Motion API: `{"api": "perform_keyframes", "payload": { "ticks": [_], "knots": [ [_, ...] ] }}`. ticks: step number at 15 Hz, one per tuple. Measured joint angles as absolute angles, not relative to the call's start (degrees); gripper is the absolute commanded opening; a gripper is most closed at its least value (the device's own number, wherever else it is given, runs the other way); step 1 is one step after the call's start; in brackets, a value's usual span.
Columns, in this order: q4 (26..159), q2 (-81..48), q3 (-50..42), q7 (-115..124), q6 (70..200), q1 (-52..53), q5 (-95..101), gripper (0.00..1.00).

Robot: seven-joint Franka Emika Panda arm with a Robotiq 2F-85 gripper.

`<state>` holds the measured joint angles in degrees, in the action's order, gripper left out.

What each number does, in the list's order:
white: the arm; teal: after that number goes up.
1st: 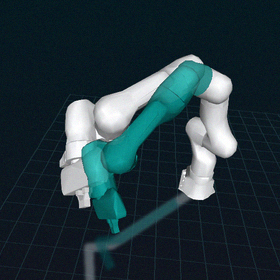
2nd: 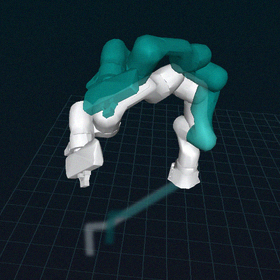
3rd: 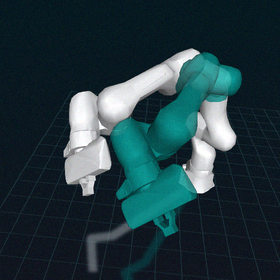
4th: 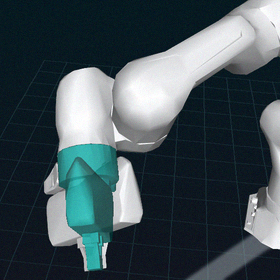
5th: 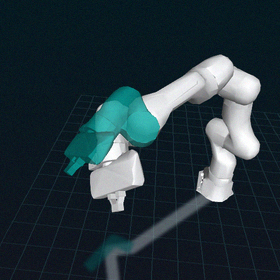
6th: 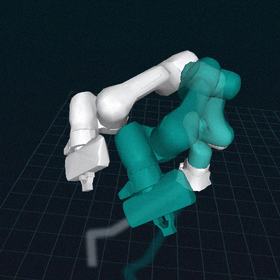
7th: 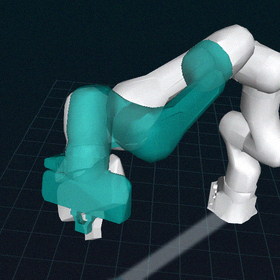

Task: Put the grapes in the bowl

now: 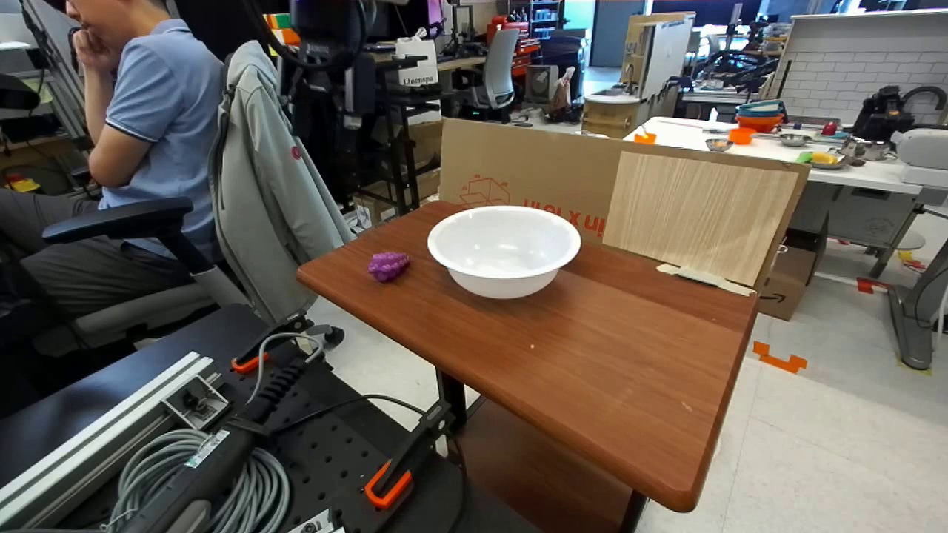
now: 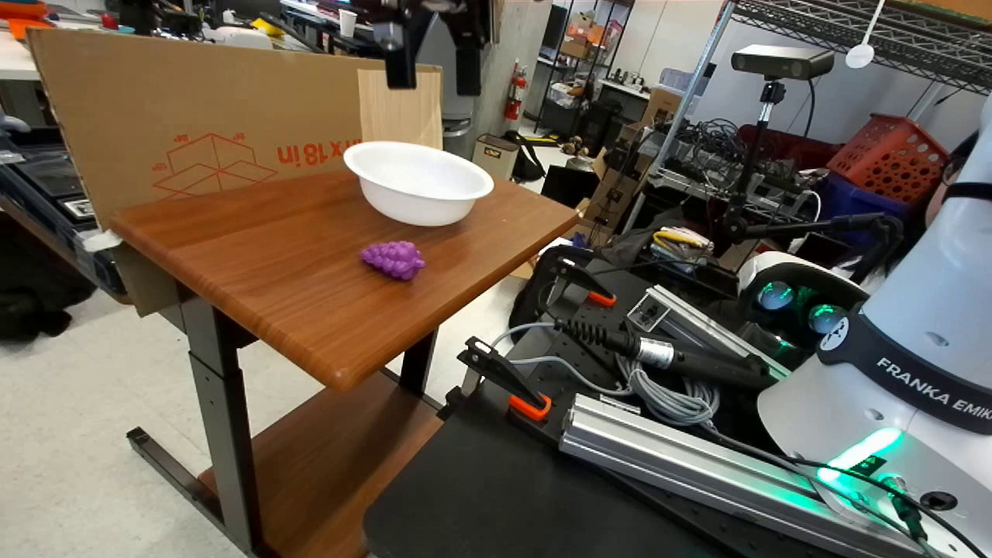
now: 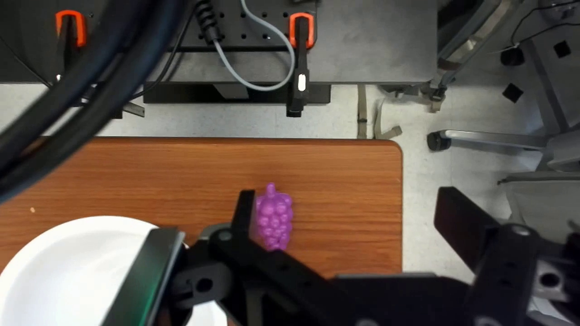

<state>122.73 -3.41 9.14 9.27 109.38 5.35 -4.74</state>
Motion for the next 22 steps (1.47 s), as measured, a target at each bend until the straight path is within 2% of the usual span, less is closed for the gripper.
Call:
{"api": "perform_keyframes", "payload": {
  "ticks": [4, 11, 15, 22],
  "knots": [
    [118.7, -13.7, 8.2, 16.4, 113.0, 6.1, 3.3, 1.0],
    [120.1, -23.5, 2.5, 37.2, 128.9, 12.6, 17.4, 1.0],
    [120.5, -27.1, -0.8, 46.2, 130.5, 15.2, 22.0, 1.0],
    [120.6, -28.1, -1.3, 52.7, 130.5, 16.3, 22.2, 1.0]
  ]
}}
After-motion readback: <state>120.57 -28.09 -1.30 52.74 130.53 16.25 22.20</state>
